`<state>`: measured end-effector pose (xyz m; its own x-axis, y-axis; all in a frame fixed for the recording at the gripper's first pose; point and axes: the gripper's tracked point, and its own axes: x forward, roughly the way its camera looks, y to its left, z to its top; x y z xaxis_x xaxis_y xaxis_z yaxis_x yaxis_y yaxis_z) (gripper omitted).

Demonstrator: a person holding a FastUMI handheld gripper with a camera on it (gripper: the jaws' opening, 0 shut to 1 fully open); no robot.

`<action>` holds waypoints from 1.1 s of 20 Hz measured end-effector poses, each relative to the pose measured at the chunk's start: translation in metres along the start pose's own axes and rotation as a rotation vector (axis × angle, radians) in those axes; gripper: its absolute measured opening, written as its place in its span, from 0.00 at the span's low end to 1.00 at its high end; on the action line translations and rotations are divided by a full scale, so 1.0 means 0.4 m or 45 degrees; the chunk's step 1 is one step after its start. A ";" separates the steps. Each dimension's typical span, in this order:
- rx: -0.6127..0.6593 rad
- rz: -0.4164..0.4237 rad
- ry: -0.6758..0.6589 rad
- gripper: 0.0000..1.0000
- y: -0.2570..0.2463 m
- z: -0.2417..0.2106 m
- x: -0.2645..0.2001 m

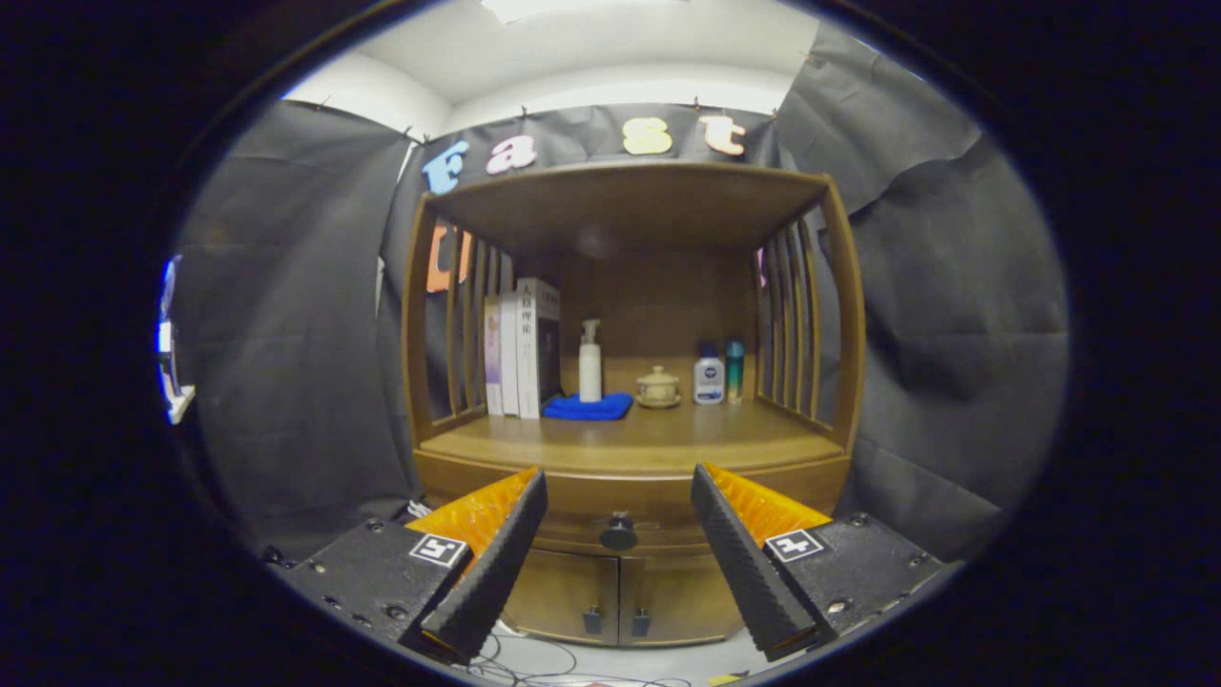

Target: Pull open the drawer, take out the items inside it, and place them on the countertop above the cabinet.

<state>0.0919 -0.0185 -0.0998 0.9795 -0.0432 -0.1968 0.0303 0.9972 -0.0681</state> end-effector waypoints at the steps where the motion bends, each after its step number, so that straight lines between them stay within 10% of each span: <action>1: -0.001 0.005 0.024 0.99 0.004 -0.024 0.030; 13: 0.017 -0.072 0.257 0.80 -0.022 -0.264 0.326; 22: 0.046 -0.114 0.268 0.47 -0.019 -0.297 0.346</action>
<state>0.2036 -0.0394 -0.2428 0.9095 -0.1395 -0.3917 0.1261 0.9902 -0.0599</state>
